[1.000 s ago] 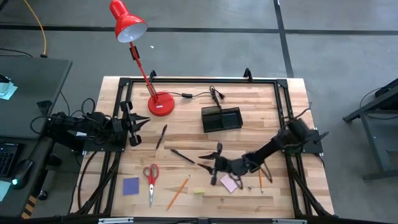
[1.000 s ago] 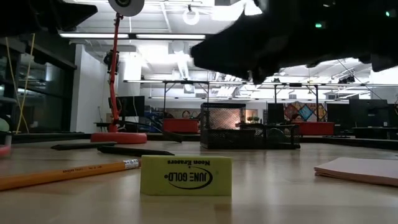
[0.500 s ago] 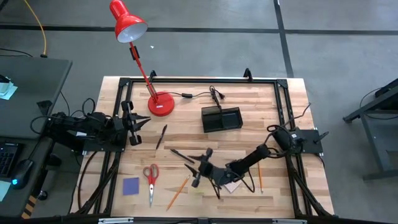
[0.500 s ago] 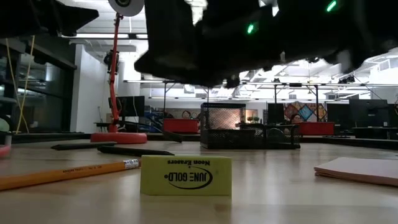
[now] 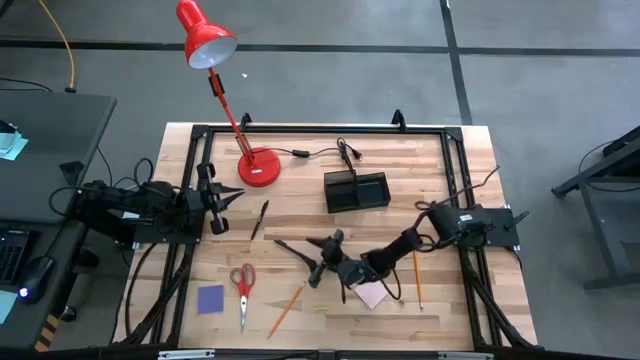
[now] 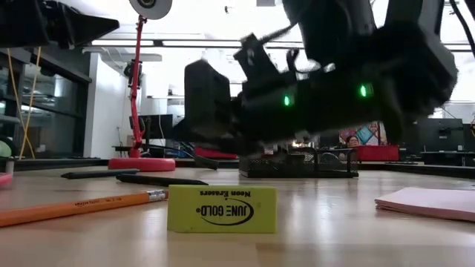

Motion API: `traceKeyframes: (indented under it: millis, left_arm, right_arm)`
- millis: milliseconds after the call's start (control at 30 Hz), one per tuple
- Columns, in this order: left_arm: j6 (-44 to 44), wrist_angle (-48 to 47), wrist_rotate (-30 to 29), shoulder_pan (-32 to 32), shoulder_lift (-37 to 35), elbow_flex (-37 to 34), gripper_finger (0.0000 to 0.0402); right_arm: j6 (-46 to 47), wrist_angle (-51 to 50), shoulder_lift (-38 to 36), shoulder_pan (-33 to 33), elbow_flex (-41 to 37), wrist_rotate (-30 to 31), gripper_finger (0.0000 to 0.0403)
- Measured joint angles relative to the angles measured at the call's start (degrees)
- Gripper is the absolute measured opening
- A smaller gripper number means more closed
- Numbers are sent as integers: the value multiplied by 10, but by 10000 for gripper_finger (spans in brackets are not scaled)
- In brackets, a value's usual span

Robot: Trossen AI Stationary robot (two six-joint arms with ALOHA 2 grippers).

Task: Pick and place office supplies into organizer
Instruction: Put the bottom black pen into the desk organizer

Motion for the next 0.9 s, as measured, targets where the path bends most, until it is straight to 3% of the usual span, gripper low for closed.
traceKeyframes:
  millis: [100,267,533,900]
  left_arm:
    - [0,-3,0,0,0,0,19]
    - [0,-7,0,0,0,0,19]
    - [0,-14,0,0,0,0,19]
    - [-7,-22,0,0,0,0,19]
  right_arm:
    - [-18,73,30,4,1,9,236]
    - [-42,93,38,11,3,11,236]
    - [-46,-31,41,12,66,-3,236]
    - [-49,-62,71,12,94,34,236]
